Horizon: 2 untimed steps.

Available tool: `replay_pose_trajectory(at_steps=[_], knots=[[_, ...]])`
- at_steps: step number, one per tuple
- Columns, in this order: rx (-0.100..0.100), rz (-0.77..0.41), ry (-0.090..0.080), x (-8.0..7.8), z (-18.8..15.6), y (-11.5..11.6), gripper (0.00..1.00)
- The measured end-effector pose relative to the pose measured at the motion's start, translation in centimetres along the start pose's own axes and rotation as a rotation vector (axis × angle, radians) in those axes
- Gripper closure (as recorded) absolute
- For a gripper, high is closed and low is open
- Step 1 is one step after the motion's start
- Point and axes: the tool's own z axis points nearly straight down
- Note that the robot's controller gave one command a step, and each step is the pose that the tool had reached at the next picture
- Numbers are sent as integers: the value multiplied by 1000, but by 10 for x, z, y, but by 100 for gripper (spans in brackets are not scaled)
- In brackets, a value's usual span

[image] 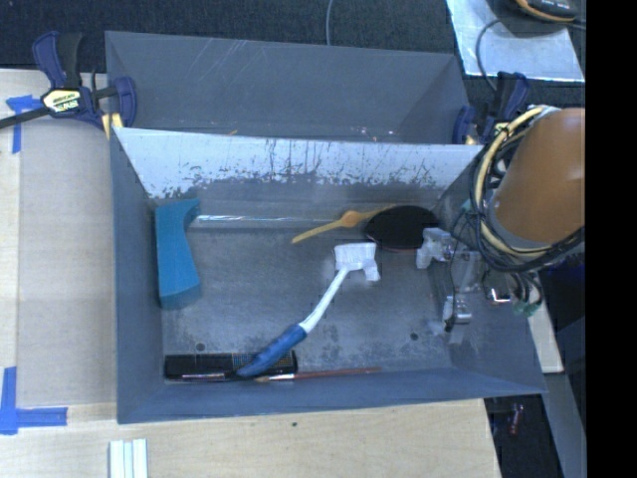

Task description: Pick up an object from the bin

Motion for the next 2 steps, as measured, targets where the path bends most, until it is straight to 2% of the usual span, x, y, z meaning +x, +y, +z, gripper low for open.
replay_pose_trajectory(at_steps=[1,2], knots=[[1,-3,-9,-2,-4,0,0],[1,79,-14,-17,55,33,0]])
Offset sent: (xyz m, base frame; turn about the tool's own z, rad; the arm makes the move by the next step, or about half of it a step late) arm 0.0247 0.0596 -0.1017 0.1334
